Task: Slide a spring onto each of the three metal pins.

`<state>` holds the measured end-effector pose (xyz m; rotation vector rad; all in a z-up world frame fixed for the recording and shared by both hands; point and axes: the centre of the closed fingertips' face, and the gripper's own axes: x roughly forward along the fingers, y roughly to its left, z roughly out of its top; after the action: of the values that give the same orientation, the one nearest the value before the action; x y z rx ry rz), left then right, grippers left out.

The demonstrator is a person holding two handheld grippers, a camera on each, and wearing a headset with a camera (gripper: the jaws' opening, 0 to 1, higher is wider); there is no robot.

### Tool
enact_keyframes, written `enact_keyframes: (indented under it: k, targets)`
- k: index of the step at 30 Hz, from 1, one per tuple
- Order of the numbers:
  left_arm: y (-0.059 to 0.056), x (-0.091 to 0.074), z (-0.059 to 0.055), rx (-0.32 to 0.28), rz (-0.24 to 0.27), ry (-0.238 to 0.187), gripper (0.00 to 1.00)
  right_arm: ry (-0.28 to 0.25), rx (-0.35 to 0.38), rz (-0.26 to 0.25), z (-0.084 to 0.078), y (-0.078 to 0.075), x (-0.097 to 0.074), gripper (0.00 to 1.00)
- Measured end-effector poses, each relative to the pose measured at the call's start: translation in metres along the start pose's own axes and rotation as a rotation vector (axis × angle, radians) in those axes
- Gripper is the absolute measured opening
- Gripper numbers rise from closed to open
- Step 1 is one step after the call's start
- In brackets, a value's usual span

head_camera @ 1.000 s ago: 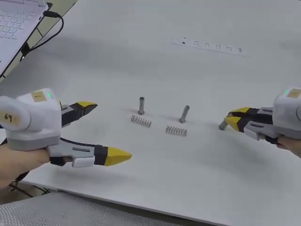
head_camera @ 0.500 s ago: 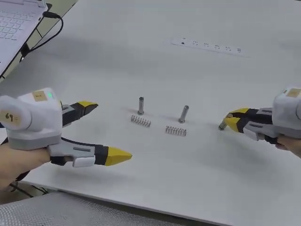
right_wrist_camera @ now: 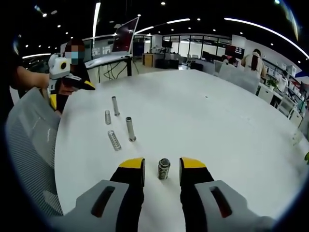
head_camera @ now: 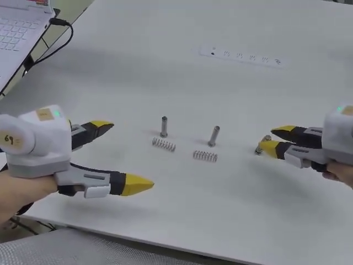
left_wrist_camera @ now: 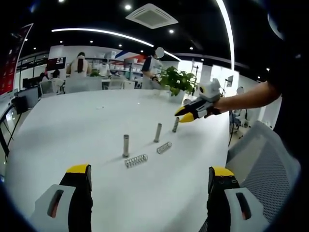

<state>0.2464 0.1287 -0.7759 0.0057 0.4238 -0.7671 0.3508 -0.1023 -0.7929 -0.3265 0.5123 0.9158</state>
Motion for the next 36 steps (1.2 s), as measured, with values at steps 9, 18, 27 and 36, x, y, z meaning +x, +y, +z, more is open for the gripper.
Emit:
enact_keyframes:
  k: [9,18,27,36]
  targets:
    - [0.001,0.001,0.004,0.005,0.0,-0.004,0.98,-0.034,0.029,0.005,0.007,0.007,-0.01,0.31]
    - [0.001,0.003,0.006,0.009,-0.003,-0.006,0.98,-0.09,0.061,0.005,0.017,0.01,-0.022,0.33]
    - [0.002,0.001,0.005,0.005,0.0,-0.002,0.98,-0.105,0.078,0.005,0.012,0.014,-0.032,0.32]
    - [0.0,0.002,0.002,0.004,-0.004,0.004,0.98,-0.1,0.099,0.012,0.002,0.02,-0.035,0.3]
